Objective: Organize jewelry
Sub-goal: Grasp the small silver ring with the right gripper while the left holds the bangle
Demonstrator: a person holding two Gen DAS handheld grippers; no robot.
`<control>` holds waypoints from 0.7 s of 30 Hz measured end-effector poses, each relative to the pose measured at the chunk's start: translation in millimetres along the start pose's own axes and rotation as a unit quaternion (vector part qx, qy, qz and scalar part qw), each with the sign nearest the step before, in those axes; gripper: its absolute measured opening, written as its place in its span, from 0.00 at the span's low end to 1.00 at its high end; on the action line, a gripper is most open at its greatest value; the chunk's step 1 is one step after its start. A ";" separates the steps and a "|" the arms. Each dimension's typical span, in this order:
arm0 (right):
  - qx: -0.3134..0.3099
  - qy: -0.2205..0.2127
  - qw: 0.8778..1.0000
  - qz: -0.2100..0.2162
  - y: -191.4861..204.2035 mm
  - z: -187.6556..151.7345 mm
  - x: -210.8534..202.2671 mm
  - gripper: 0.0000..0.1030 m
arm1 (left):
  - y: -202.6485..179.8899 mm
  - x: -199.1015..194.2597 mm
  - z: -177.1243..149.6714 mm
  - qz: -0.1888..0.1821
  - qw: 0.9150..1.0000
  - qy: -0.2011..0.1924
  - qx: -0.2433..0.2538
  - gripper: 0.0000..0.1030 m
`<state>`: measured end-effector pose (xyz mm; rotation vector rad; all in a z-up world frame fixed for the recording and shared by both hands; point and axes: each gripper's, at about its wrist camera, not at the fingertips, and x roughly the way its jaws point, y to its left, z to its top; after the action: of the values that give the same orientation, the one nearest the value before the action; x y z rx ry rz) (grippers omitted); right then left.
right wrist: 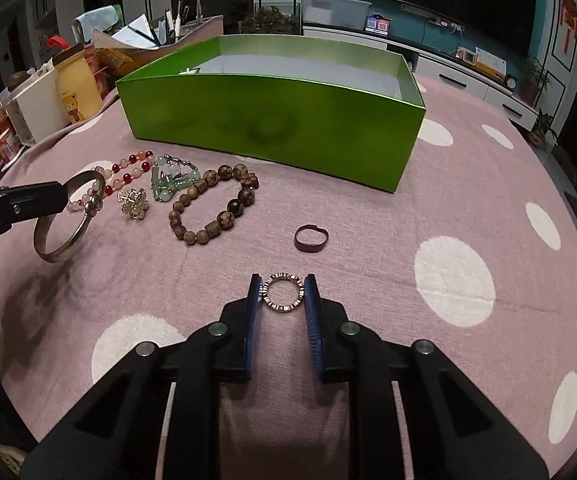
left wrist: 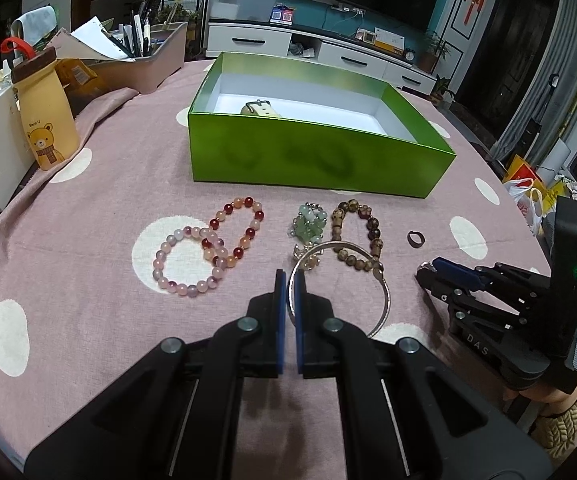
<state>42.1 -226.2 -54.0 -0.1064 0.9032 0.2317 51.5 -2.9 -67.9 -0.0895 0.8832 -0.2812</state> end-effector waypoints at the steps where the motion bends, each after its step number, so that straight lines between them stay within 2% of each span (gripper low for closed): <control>1: 0.004 -0.001 1.000 0.000 -0.7 -0.7 -0.9 0.20 | -0.6 -0.6 0.0 0.000 1.000 0.000 0.001 0.03; 7: 0.009 -0.011 1.000 0.006 3.0 -4.0 -10.1 0.20 | -3.6 -6.6 2.9 0.005 1.000 -0.006 0.005 0.03; 21: 0.022 -0.090 0.996 0.015 -6.9 13.4 -63.4 0.20 | -15.1 -23.8 23.3 0.018 0.999 -0.033 0.020 0.03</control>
<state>16.3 -240.1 4.2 -0.0318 0.7305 0.2447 52.0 -11.7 -32.4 -0.0459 0.8118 -0.2612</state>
